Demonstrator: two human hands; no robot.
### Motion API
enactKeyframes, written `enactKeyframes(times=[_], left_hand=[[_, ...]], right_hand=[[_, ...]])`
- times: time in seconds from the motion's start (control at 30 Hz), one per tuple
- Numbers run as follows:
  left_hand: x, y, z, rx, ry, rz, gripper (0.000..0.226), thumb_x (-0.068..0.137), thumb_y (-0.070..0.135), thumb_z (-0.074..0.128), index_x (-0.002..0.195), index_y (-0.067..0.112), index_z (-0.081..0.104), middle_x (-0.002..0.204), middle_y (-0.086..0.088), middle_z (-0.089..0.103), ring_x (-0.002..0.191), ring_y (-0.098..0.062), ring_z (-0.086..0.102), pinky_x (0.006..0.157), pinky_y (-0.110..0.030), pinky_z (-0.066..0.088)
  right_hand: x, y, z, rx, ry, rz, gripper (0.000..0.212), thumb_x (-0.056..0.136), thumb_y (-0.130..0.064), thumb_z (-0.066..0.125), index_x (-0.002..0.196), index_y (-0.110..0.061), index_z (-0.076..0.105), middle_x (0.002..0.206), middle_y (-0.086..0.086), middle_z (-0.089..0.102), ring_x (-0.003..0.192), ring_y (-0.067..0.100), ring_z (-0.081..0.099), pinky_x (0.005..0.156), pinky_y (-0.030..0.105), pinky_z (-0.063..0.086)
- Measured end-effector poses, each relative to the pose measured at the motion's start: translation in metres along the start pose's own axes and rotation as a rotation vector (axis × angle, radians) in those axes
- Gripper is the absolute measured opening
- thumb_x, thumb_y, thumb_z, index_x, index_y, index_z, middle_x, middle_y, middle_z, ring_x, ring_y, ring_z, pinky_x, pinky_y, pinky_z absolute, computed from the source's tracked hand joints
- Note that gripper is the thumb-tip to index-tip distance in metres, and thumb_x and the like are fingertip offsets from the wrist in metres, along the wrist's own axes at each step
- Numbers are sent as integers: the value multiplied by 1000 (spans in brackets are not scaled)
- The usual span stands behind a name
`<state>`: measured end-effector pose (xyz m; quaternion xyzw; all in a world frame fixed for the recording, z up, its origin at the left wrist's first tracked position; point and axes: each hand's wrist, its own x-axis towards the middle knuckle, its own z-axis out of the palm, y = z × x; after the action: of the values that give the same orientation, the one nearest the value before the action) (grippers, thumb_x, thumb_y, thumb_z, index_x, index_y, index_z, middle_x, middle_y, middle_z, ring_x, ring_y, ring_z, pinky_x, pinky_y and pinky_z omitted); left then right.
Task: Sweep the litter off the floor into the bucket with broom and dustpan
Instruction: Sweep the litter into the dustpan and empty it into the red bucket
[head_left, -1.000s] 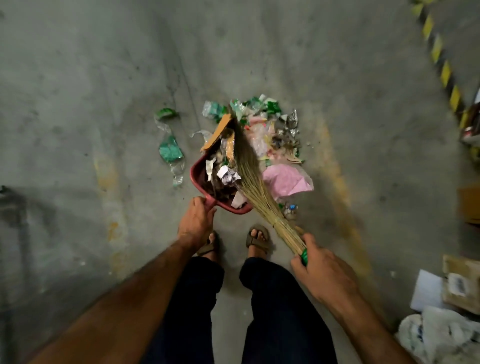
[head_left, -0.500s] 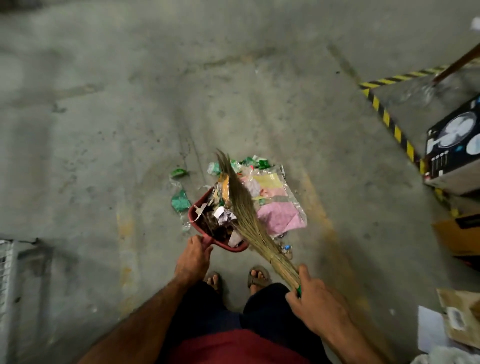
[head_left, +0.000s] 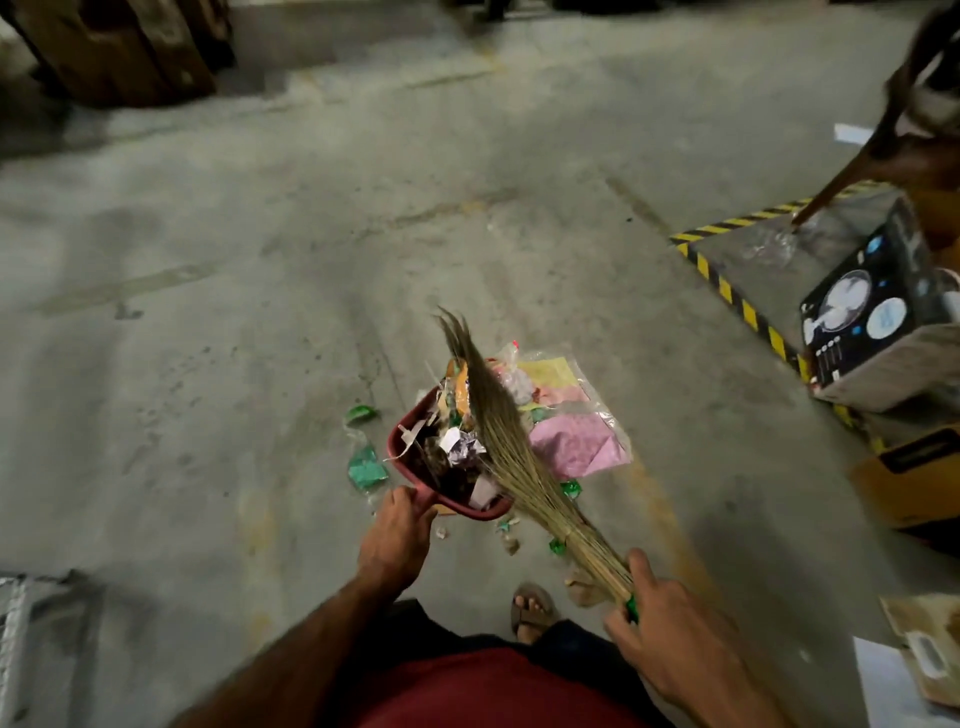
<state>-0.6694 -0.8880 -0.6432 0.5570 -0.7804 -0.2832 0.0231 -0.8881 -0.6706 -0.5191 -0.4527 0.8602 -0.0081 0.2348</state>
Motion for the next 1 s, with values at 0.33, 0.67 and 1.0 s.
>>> enactKeyframes(times=[0.33,0.67,1.0], left_hand=[[2,-65,-59,-38,1,221,27,97,40,50,114,19,47,102,5,47,80,-6,47,64,-21,41],[-33,-88,-84,15,-45,476,36,96,43,48,117,15,55,102,-1,53,80,-16,51,64,-33,46],[-107,-27,-57,-8,-131,699,33,94,44,53,100,12,54,91,-6,56,75,-24,49,63,-34,34]], right_hand=[[-69,-109,35,38,145,157,46,85,-50,39,126,-27,33,84,-6,50,78,19,62,62,31,38],[-166,-176,71,139,136,436,61,87,-50,44,140,-27,25,112,1,64,103,22,66,70,32,37],[-287,-159,108,228,373,667,60,86,-52,40,140,-27,28,94,-1,57,77,15,54,69,28,44]])
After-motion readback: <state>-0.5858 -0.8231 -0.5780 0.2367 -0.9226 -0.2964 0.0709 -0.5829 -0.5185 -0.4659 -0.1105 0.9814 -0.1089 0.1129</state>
